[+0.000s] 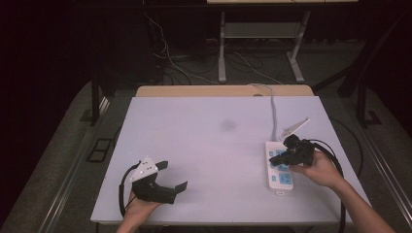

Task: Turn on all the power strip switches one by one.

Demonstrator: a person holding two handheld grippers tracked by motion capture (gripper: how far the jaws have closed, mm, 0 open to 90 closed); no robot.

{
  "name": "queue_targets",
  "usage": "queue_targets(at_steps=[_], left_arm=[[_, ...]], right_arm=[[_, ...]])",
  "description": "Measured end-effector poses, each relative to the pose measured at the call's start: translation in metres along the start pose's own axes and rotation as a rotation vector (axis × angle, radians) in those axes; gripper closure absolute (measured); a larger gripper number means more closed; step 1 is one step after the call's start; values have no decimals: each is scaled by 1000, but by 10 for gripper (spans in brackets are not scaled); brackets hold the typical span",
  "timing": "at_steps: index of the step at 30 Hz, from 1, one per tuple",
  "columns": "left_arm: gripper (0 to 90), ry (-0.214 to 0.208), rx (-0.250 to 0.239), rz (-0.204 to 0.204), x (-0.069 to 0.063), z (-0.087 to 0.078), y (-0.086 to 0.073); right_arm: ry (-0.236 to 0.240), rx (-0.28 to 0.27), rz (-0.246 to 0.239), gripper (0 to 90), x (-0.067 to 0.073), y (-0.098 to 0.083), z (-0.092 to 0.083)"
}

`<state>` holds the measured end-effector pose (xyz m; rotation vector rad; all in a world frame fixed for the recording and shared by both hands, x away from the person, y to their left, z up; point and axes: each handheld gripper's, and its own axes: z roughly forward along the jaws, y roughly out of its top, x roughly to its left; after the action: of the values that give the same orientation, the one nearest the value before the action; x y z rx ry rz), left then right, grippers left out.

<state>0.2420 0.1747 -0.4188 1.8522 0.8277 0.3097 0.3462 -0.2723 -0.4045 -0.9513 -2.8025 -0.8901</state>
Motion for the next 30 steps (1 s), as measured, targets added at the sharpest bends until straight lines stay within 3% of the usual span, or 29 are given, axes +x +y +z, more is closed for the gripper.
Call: queue_targets(at_steps=[30], left_arm=[[0, -8, 6, 6, -2, 2, 0]], right_arm=[[6, -19, -13, 900, -1, -4, 3]])
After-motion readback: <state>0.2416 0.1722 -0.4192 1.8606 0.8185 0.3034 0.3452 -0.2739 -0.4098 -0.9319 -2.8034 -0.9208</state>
